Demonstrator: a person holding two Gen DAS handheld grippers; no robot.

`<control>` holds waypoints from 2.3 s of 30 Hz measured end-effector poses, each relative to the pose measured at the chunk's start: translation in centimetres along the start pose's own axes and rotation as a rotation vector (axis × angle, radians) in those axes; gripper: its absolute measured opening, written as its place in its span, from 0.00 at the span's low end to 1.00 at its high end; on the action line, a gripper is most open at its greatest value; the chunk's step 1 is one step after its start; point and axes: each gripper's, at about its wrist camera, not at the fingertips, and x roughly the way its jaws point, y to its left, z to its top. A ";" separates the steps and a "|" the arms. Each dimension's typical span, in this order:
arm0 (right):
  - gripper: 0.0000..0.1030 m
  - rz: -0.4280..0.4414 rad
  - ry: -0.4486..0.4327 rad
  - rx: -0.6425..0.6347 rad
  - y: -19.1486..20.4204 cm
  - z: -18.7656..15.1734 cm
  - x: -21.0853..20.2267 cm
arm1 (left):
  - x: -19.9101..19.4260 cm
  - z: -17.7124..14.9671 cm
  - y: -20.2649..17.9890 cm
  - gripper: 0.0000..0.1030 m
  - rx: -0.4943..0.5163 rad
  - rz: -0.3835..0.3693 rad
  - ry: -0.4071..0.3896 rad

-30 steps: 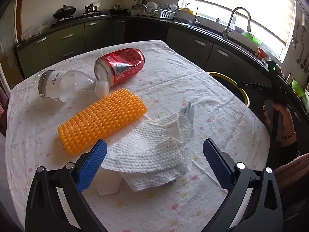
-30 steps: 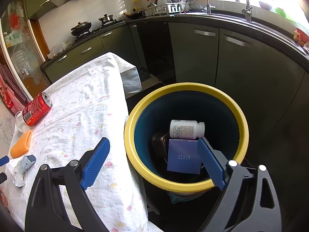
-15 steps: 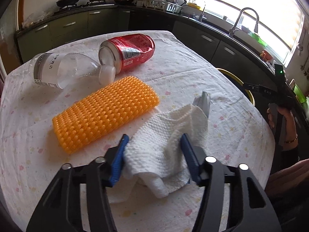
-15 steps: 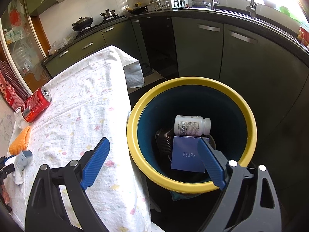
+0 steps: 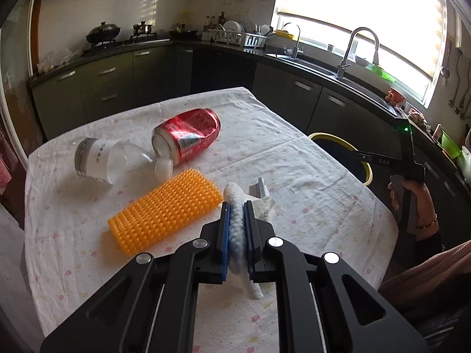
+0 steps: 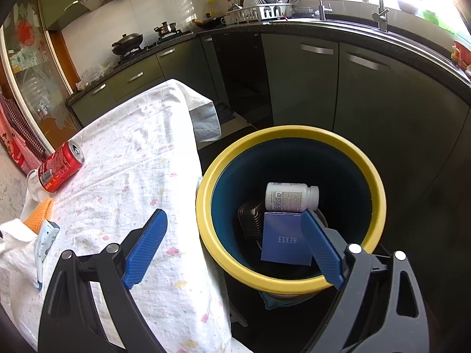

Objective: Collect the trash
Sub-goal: 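Carry the tissue with the left gripper and release it into the bin, then move the right gripper to the table and grasp the red Coca-Cola can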

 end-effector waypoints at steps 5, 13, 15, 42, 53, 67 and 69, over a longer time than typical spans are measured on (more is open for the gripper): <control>0.85 0.006 -0.020 0.006 -0.4 0.1 -0.9 | -1.4 1.8 -2.4 0.10 0.045 -0.009 -0.035; 0.85 0.008 -0.039 0.030 -2.0 0.0 -1.7 | -0.9 5.1 -6.4 0.10 0.120 -0.062 -0.055; 0.85 0.004 -0.050 0.044 -2.9 0.0 -2.1 | -0.2 6.2 -7.7 0.10 0.146 -0.089 -0.055; 0.85 -0.117 -0.081 0.283 -16.9 -2.4 -4.1 | 25.0 13.4 -28.2 0.53 0.383 -0.282 0.186; 0.85 -0.093 -0.081 0.259 -15.6 -2.3 -4.4 | 15.9 11.8 -23.7 0.63 0.286 -0.248 0.046; 0.85 0.035 -0.060 0.075 -6.8 -0.7 -4.9 | 0.5 1.5 -11.6 0.78 0.103 0.028 -0.074; 0.85 0.070 -0.047 0.027 -4.4 -0.6 -4.8 | -0.8 -0.1 -10.1 0.78 0.070 0.069 -0.072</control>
